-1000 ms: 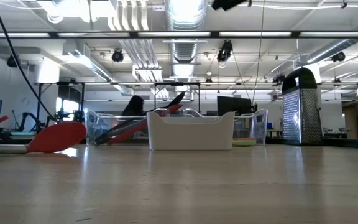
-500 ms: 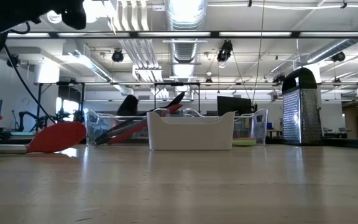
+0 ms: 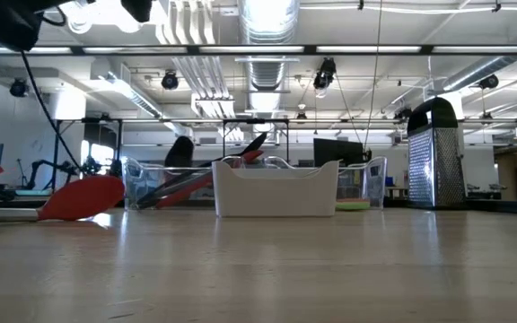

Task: Pick & Place Kitchen Items
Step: Put the yellow table knife into the white bin

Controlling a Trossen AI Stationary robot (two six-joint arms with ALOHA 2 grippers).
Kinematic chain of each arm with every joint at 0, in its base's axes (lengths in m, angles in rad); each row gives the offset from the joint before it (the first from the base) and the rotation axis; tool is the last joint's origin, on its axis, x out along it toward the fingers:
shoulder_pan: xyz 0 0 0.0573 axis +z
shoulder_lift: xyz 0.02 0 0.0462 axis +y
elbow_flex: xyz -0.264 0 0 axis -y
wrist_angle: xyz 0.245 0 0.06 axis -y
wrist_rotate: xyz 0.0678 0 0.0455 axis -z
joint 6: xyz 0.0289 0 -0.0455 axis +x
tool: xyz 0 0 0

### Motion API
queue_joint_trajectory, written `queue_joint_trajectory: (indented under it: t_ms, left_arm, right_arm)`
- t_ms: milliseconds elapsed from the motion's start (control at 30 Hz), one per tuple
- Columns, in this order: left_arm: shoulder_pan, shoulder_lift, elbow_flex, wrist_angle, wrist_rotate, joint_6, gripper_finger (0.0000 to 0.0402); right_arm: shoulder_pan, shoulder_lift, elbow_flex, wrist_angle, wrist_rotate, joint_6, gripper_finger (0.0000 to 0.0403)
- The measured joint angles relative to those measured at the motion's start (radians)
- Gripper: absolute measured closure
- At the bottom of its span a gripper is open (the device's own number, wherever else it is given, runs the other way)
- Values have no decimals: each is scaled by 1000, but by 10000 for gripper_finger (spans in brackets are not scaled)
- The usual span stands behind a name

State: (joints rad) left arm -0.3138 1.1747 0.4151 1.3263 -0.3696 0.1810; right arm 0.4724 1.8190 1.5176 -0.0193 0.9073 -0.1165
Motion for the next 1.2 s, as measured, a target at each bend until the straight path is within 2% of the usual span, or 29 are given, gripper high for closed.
queue_joint_trajectory:
  t_ms: [67,100,167,267,367,500,600,800,933,1200]
  left_arm:
    - [6,37,39,-1,22,7,360]
    - [12,57,56,-3,65,25,360]
    - [28,84,78,-26,213,56,360]
    - [67,91,103,-115,497,49,360]
    - [124,80,131,-233,697,-20,360]
    - [190,93,190,-302,1013,-99,360]
    - [211,124,237,-328,1170,-134,360]
    - [219,204,305,-335,1320,-142,360]
    - [222,243,333,-337,1337,-141,360]
    - [225,266,373,-332,1365,-138,360]
  right_arm:
    - [-3,0,-2,0,0,-6,225]
    - [-2,0,-2,0,0,-17,225]
    - [-2,0,-2,-3,0,-29,225]
    - [9,-9,-2,-41,-21,-21,225]
    - [22,-32,-2,-97,-132,43,227]
    - [17,-50,-2,-120,-344,126,227]
    - [-10,-49,-2,-122,-480,152,228]
    - [-51,-49,-2,-106,-581,175,232]
    - [-66,-49,-2,-91,-683,203,229]
    - [-67,-49,-2,-86,-694,204,231]
